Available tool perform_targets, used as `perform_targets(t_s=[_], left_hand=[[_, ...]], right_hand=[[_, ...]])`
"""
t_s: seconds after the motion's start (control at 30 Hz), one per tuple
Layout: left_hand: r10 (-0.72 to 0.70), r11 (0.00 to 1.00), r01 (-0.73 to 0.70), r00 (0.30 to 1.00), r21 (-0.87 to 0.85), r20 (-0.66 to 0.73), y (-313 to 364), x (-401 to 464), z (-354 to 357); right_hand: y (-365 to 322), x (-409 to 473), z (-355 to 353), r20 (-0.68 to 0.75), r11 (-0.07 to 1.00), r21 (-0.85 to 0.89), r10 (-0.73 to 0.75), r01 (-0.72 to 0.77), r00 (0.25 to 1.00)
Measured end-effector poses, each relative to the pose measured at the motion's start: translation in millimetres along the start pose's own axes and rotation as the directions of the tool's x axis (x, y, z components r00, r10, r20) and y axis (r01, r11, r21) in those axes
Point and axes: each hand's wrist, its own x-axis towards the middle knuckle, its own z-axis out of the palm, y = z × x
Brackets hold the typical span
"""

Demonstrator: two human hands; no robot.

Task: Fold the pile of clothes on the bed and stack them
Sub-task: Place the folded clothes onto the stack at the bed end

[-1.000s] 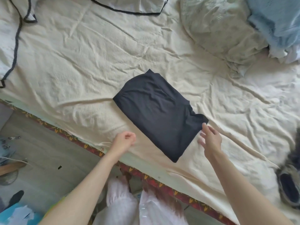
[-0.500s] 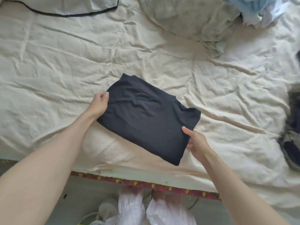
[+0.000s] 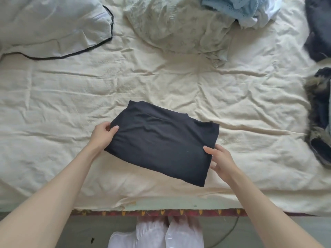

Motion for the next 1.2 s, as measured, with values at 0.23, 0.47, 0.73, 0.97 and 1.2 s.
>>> perform_targets(t_s=[0.23, 0.47, 0.73, 0.97, 1.2], left_hand=[[0.178, 0.979, -0.178, 0.984, 0.104, 0.000, 65.2, -25.4, 9.5], [0.421, 0.877, -0.434, 0.901, 0.204, 0.108, 186.0, -56.9, 86.7], [0.587, 0.751, -0.616, 0.788, 0.238, 0.188, 346.6, -103.6, 234.0], [0.722, 0.622, -0.754, 0.656, 0.211, 0.217, 495.3, -130.9, 383.6], [0.812, 0.490, -0.834, 0.542, 0.253, 0.217, 555.4, -141.1, 497.3]], right_hand=[[-29.6, -28.2, -34.7, -0.052, 0.996, 0.048, -0.071, 0.074, 0.996], [-49.0, -55.3, -135.2, -0.179, 0.974, 0.180, -0.104, 0.136, 0.978], [-78.8, -78.5, -291.2, -0.273, 0.902, 0.400, -0.053, 0.163, 0.961], [-106.9, -55.3, -413.7, -0.326, 0.707, 0.656, -0.051, 0.264, 0.944], [-91.6, -7.1, -461.9, -0.309, 0.564, 0.786, 0.002, 0.254, 0.951]])
